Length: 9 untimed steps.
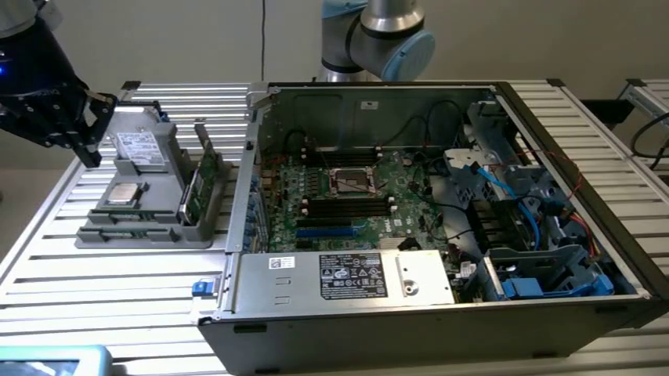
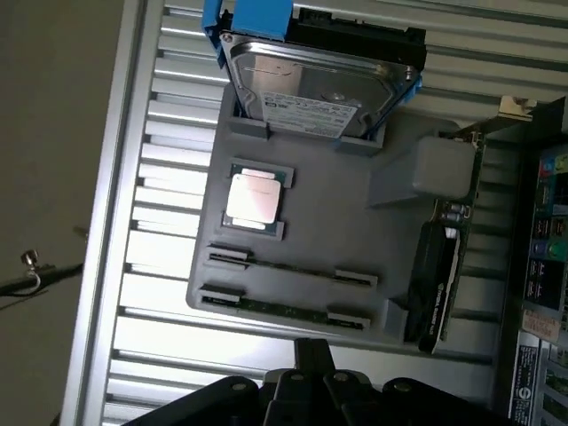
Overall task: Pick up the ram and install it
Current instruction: 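Pick up the ram and move it above insertion slot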
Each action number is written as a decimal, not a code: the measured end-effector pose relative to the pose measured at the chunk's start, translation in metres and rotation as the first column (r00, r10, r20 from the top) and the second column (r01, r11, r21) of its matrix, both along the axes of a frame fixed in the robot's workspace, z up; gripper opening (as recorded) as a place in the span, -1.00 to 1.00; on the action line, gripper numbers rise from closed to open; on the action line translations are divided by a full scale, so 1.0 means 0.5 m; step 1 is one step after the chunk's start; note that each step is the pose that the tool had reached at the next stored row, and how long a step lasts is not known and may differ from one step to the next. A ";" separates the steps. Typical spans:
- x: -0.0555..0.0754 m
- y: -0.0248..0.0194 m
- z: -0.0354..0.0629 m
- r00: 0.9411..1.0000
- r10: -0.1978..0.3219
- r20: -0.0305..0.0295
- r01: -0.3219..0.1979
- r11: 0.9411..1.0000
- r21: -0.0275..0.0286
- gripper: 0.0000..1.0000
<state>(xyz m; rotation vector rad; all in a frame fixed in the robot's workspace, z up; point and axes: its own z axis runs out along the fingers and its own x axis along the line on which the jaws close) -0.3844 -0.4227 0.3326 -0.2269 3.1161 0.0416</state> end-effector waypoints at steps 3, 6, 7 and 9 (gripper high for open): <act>0.000 0.0000 -0.001 0.999 0.054 0.000 -0.054 0.999 0.000 -0.79; 0.000 0.0000 -0.001 0.994 0.109 0.000 -0.109 0.994 0.000 -0.79; 0.000 0.0000 -0.001 0.992 0.127 0.000 -0.127 0.992 0.000 -0.79; 0.000 0.0000 -0.001 0.987 0.163 0.000 -0.163 0.987 0.000 -0.79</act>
